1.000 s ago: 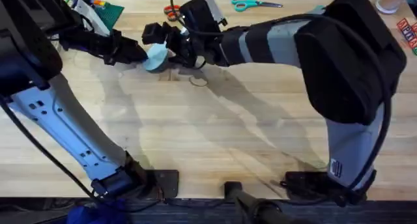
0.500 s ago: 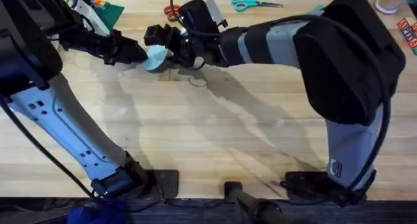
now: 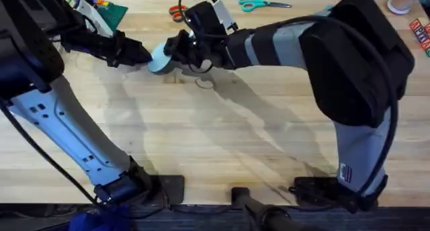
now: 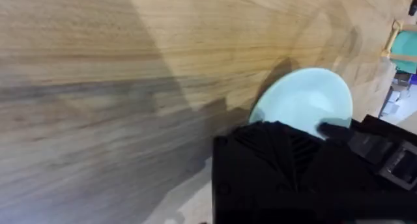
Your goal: Pick up the plates from the table one by one and place each into a slot on the dish rack.
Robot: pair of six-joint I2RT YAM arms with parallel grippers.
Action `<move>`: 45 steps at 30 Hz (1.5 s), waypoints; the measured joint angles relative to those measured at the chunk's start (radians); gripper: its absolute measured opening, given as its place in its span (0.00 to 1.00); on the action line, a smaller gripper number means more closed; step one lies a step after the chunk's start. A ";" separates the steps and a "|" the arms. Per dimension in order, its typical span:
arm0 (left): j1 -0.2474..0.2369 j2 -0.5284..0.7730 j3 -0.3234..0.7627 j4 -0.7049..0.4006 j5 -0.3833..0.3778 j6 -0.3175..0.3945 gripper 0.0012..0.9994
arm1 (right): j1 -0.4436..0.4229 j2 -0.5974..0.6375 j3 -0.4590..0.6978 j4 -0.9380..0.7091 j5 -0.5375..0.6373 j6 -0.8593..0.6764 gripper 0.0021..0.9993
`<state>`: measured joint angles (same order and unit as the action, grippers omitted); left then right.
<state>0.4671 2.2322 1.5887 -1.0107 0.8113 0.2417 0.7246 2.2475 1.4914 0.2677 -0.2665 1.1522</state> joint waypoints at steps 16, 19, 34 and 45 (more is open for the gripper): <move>0.000 0.000 0.000 0.001 0.000 0.000 0.04 | -0.001 0.000 0.000 0.000 -0.011 0.000 0.03; 0.000 0.000 0.000 0.001 0.000 0.000 0.04 | -0.006 0.000 0.000 0.000 -0.044 -0.005 0.03; -0.006 -0.009 0.165 -0.264 -0.115 0.092 0.04 | -0.043 0.000 0.000 0.025 -0.216 -0.221 0.03; -0.014 -0.309 0.331 -0.392 -0.139 0.105 0.04 | -0.101 -0.115 0.000 -0.257 -0.239 -0.494 0.03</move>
<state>0.4527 1.9237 1.9196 -1.4023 0.6720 0.3464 0.6241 2.1322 1.4914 0.0104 -0.5056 0.6587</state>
